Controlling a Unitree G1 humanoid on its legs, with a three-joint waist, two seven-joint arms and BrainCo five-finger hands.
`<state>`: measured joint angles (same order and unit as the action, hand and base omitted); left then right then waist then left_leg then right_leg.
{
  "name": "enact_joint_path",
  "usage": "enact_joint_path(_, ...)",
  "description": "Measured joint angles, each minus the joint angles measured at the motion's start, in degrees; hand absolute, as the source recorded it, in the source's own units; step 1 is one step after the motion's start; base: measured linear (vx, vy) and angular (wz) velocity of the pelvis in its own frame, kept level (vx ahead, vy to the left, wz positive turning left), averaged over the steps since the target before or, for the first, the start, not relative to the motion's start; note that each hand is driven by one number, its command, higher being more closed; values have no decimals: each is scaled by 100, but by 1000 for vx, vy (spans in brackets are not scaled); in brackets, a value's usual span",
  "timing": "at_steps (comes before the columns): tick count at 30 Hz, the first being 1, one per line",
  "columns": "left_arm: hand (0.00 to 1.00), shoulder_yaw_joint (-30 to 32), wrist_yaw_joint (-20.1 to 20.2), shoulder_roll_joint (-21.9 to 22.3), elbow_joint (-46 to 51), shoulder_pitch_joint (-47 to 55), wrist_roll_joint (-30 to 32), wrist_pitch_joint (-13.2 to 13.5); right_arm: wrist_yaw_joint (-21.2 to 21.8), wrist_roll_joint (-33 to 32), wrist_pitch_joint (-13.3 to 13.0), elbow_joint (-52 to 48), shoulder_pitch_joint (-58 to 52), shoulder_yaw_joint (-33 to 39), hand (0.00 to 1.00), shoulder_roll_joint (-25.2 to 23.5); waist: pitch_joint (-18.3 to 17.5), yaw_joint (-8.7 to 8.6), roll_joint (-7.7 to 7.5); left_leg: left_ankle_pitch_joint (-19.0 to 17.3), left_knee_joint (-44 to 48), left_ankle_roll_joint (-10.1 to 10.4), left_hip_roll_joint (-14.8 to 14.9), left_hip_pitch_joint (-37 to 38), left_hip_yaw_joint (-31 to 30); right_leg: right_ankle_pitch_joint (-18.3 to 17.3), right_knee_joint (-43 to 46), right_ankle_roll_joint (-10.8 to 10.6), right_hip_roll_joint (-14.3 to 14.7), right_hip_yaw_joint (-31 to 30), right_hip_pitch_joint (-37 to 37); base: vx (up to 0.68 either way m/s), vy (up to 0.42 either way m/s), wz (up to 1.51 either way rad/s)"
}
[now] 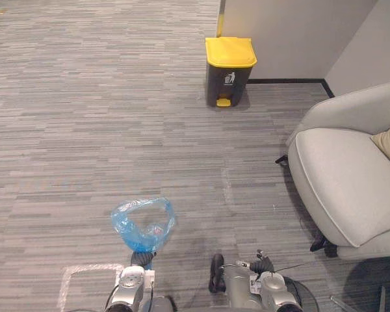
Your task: Gather rubbish on tea table into small bin, then transfer packed bag to large trash can.
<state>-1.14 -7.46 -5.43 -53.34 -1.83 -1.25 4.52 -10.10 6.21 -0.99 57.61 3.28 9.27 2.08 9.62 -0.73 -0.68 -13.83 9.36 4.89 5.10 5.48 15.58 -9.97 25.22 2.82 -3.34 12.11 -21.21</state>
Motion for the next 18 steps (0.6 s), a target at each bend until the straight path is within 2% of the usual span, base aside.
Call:
enact_joint_path(2,100,48,6,51,22,-37,6,0,0,-1,-1,-85,-138,79,0,-55,26,-44,24,-82,1415,127,276,-439,-233,-150,-126,38,48,146,401,418,-212,33)
enact_joint_path(3,100,181,19,198,206,18,8,3,-1,1,7,-235,-246,67,0,-48,71,-10,98,11,3365,231,714,-1109,-430,-208,-443,155,256,261,1043,433,-140,12)
enact_joint_path(4,100,243,18,280,408,120,5,9,-2,-5,0,-299,-343,20,0,-63,65,92,109,-52,4227,151,929,-1418,-411,-289,-542,270,354,249,1356,428,-94,-10)
enact_joint_path(6,100,219,36,313,535,233,3,6,4,-7,-2,-326,-279,-47,0,-110,36,175,59,-135,4598,46,1006,-1916,-341,-400,-665,317,378,168,1648,392,-3,-34)
enact_joint_path(8,100,245,44,386,554,232,0,3,3,-11,0,-506,-215,-20,0,-197,52,227,18,-193,3915,-65,948,-2489,-130,-411,-966,284,353,-42,1968,465,67,-47)
enact_joint_path(10,100,241,49,475,554,229,0,-2,-2,-11,2,-528,-184,133,0,-222,83,295,14,-167,2886,-62,731,-2644,-116,-422,-1224,223,264,-159,2255,352,119,-37)
enact_joint_path(11,100,237,52,521,552,211,1,0,-3,-11,4,-518,-212,179,0,-221,92,311,0,0,2139,-21,540,-2665,-165,-452,-1372,115,181,-202,2424,400,200,-17)
enact_joint_path(12,100,214,59,551,549,202,1,2,-8,-10,8,-488,-239,195,0,-200,71,316,32,480,1080,70,307,-2601,-262,-515,-1515,-54,118,-274,2570,521,289,-36)
enact_joint_path(13,100,194,63,553,505,193,1,6,-7,-10,8,-398,-238,196,0,-139,39,346,100,1377,495,60,219,-2479,-442,-615,-1601,-243,119,-453,2686,527,304,-43)
enact_joint_path(14,100,193,65,533,456,171,1,7,-8,-10,17,-315,-200,196,0,-166,34,401,43,1491,462,-163,114,-2426,-401,-653,-1641,-309,59,-554,2737,473,240,-32)
enact_joint_path(15,100,177,68,437,343,119,1,2,-1,-8,30,-261,-191,188,0,-220,-43,370,-103,1317,548,-254,-70,-2464,-325,-613,-1741,-448,-170,-667,2736,361,174,-7)
enact_joint_path(17,100,176,70,372,305,29,3,4,2,3,35,-256,-212,192,0,-212,-55,391,-138,1017,932,-506,-162,-2513,-113,-565,-1594,-608,-377,-878,2721,438,223,-18)
enact_joint_path(18,100,172,70,358,291,49,3,5,8,5,34,-253,-163,188,0,-208,-55,407,-137,819,996,-563,-206,-2361,48,-577,-1185,-679,-460,-1039,2601,414,211,-48)
